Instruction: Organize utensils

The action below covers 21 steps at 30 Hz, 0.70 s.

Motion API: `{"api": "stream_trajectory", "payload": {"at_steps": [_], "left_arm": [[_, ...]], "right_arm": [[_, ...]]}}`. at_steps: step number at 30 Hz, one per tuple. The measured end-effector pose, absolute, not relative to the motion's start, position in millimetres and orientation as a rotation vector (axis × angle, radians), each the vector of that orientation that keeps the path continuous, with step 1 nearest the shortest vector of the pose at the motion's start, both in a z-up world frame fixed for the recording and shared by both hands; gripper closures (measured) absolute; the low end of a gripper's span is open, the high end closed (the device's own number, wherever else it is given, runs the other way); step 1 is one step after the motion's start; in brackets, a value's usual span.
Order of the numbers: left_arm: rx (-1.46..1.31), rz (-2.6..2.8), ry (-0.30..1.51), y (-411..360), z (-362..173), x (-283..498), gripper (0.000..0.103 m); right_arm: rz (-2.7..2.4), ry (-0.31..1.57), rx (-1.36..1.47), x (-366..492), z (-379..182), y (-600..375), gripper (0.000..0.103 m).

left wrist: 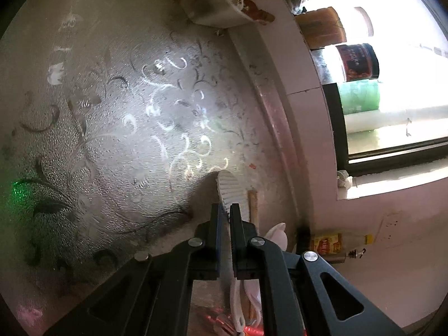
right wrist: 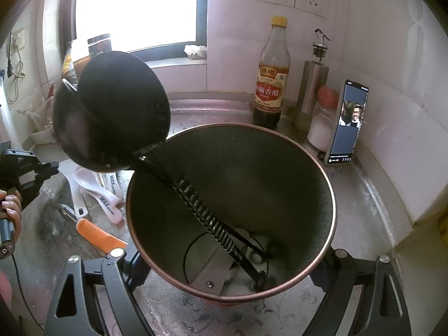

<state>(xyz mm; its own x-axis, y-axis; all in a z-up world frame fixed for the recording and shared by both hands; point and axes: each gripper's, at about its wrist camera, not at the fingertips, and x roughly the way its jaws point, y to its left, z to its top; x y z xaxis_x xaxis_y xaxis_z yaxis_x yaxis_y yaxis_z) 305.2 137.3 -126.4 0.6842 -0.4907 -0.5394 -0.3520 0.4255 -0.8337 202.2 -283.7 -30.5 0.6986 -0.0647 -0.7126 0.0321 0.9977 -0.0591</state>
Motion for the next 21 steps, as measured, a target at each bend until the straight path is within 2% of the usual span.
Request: {"api": "stream_trajectory", "payload": {"at_steps": [4, 6, 10, 15, 21], "left_arm": [[-1.156, -0.080, 0.900, 137.0, -127.5, 306.4, 0.097], [-1.152, -0.076, 0.919, 137.2, -127.2, 306.2, 0.089], [-1.184, -0.100, 0.912, 134.5, -121.6, 306.8, 0.064], [-1.163, -0.092, 0.949, 125.5, -116.9, 319.7, 0.062], [-1.255, -0.130, 0.886, 124.5, -127.9, 322.5, 0.063]], "right_arm": [[-0.054, 0.796, -0.042, 202.1, -31.4, -284.0, 0.012], [-0.055, 0.796, -0.043, 202.1, -31.4, -283.7, 0.012], [-0.055, 0.796, -0.043, 202.0, -32.4, -284.2, 0.012], [-0.055, 0.796, -0.043, 202.0, -32.5, -284.2, 0.012], [-0.054, 0.796, -0.044, 201.7, -33.1, -284.7, 0.012]]}}
